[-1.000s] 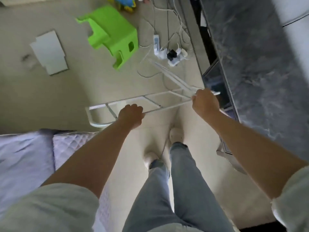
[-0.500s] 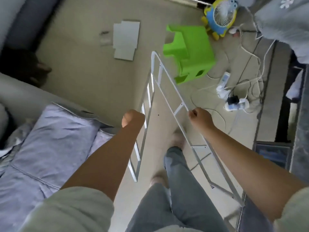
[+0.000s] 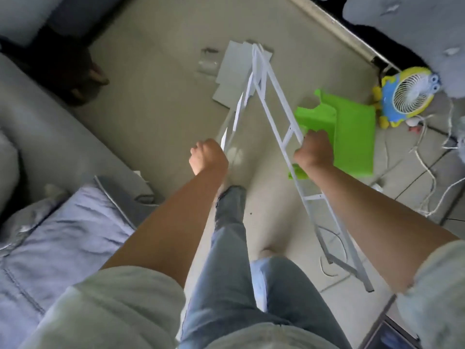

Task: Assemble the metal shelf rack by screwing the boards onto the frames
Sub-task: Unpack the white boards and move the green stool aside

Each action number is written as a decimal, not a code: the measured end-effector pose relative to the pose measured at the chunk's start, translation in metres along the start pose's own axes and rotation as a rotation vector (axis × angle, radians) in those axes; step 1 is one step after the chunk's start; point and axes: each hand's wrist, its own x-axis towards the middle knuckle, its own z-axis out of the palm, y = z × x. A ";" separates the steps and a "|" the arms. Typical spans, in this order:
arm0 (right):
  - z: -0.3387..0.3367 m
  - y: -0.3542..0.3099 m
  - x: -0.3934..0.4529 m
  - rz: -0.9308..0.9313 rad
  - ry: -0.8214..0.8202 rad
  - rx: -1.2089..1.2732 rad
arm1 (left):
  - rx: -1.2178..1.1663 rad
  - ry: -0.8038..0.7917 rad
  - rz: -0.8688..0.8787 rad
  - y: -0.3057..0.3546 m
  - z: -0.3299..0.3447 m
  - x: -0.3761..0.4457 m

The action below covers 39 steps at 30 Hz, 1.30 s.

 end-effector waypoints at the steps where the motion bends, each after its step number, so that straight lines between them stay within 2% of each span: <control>1: -0.004 -0.011 0.016 0.002 0.006 -0.038 | 0.016 0.002 -0.012 0.003 -0.007 0.016; 5: -0.019 -0.062 0.078 -0.060 0.021 -0.129 | 0.079 0.027 -0.060 0.017 -0.038 0.084; 9: -0.036 -0.102 0.126 -0.108 -0.002 -0.161 | 0.110 -0.024 -0.071 0.040 -0.066 0.151; 16: -0.059 -0.140 0.247 -0.136 -0.140 -0.111 | 0.172 -0.101 -0.093 0.088 -0.098 0.274; 21: -0.062 -0.156 0.341 -0.131 -0.197 -0.108 | 0.153 -0.147 -0.082 0.129 -0.095 0.371; 25: -0.045 -0.164 0.404 -0.089 -0.169 -0.116 | 0.062 -0.201 -0.054 0.154 -0.068 0.444; 29: -0.002 -0.168 0.465 -0.043 -0.144 -0.120 | 0.005 -0.237 -0.012 0.164 -0.013 0.523; 34: 0.060 -0.165 0.528 -0.043 -0.203 -0.191 | -0.146 -0.334 0.069 0.178 0.052 0.601; 39: 0.117 -0.181 0.570 -0.110 -0.222 -0.093 | 0.124 -0.589 0.090 0.173 0.106 0.659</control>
